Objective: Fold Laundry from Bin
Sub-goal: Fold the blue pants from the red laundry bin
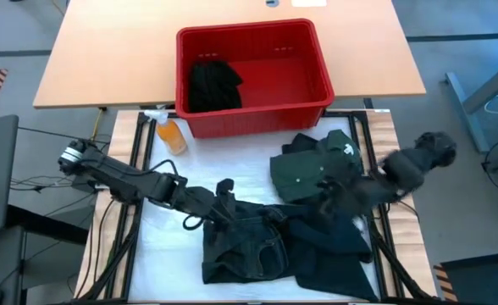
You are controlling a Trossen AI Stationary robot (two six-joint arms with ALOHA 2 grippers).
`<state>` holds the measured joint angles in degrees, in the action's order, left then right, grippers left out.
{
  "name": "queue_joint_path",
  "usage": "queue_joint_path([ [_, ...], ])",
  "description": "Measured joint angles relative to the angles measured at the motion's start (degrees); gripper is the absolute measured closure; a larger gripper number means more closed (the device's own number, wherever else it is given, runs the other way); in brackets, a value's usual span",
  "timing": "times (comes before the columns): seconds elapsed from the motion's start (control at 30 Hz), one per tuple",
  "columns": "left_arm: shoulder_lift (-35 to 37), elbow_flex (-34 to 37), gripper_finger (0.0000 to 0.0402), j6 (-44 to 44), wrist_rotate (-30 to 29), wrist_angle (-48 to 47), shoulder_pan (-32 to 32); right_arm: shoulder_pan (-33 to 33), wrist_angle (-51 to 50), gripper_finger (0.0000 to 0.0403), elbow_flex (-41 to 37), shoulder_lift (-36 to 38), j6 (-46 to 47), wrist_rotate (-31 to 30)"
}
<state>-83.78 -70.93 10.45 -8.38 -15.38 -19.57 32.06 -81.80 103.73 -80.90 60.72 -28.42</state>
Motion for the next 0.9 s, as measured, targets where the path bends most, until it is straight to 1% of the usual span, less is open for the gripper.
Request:
queue_joint_path([
  [0.17, -3.1, 0.0, 0.0196, -0.7, -0.4, -0.9, 0.4, 8.2, 0.2, 0.0145, -12.6, 6.3, 14.7, -4.8],
  [0.3, -6.1, -0.1, 0.0195, -1.7, -2.8, -0.8, 0.4, 12.1, 3.3, 0.0145, -20.5, 9.8, 21.8, -7.6],
  [0.43, -9.2, 0.0, 0.0195, -0.7, -8.1, -2.5, 0.4, 13.2, 8.7, 0.0145, -25.5, 12.2, 22.0, -7.7],
  [0.63, -10.1, -0.1, 0.0200, 2.3, -8.8, -2.2, 0.4, 12.8, 10.7, 0.0145, -26.7, 13.4, 19.4, -7.9],
  [0.7, -9.9, -0.1, 0.0220, 2.7, -8.9, -2.2, 0.4, 12.4, 10.9, 0.0145, -26.7, 13.5, 18.5, -7.9],
  [0.73, -9.8, -0.1, 0.0236, 2.8, -8.8, -2.4, 0.4, 12.4, 10.8, 0.0145, -26.7, 13.5, 18.5, -7.8],
  [0.8, -9.6, -0.1, 0.0285, 3.9, -8.4, -2.4, 0.4, 12.1, 10.8, 0.0145, -26.7, 13.6, 17.9, -7.9],
  [0.87, -9.2, 0.0, 0.0354, 4.8, -6.9, -2.4, 0.4, 11.6, 11.7, 0.0145, -26.7, 13.7, 16.5, -8.0],
  [0.9, -9.0, 0.0, 0.0375, 5.0, -6.2, -2.1, 0.4, 11.3, 12.5, 0.0145, -26.7, 13.7, 15.7, -8.0],
])
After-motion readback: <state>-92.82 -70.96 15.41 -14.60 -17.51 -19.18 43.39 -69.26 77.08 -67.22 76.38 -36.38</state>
